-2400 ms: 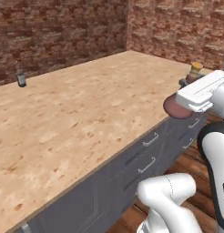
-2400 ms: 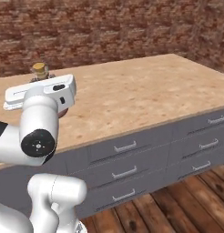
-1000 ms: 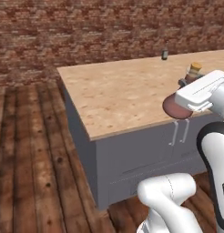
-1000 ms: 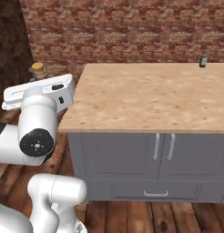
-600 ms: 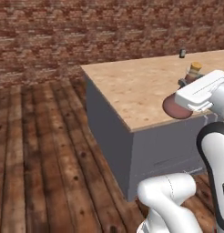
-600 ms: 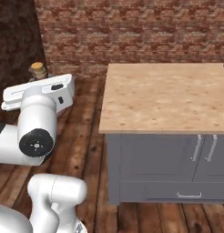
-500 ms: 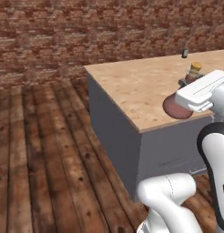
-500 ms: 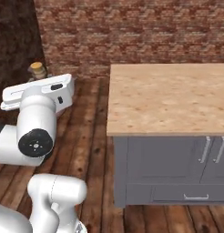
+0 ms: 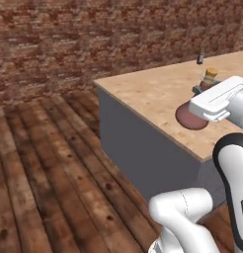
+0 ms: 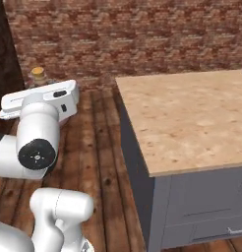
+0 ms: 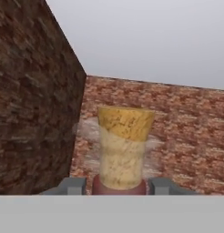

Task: The dining table condiment station is running low on oil/vinegar bottle. Refill the condiment station by opening the cabinet and taking the oil/vinegar bottle from the cabinet and placing it on the dining table.

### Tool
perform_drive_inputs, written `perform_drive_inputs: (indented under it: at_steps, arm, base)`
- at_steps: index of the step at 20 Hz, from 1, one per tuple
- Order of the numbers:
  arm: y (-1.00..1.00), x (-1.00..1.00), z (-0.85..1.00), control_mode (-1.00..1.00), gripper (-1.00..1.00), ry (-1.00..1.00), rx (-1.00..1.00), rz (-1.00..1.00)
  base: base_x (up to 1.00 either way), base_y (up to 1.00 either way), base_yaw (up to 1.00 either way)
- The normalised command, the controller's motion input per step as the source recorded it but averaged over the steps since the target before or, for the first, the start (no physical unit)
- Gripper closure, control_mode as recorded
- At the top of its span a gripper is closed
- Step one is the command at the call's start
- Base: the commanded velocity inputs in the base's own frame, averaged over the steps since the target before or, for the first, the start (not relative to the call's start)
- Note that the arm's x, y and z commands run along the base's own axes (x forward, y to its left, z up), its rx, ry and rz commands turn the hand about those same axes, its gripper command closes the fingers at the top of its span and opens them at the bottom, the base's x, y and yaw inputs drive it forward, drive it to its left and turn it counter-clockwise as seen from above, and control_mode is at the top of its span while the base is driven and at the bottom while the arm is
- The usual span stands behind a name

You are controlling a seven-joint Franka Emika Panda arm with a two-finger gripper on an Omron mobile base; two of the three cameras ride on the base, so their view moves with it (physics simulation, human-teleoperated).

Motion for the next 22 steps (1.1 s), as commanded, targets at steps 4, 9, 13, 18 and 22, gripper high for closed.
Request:
perform_drive_inputs:
  at_steps: [4,9,13,18,22]
  arm:
    - [0.0,0.0,0.0,1.0,1.0,0.0,0.0,0.0]
    - [0.0,0.0,0.0,1.0,1.0,0.0,0.0,0.0]
    - [0.0,0.0,0.0,1.0,1.0,0.0,0.0,0.0]
    - [0.0,0.0,0.0,1.0,1.0,0.0,0.0,0.0]
    - [0.0,0.0,0.0,1.0,1.0,0.0,0.0,0.0]
  base:
    - [0.86,1.0,-0.39]
    - [0.86,1.0,-0.4]
    - [0.84,1.0,-0.41]
    - [0.84,1.0,-0.41]
    - [0.87,1.0,-0.41]
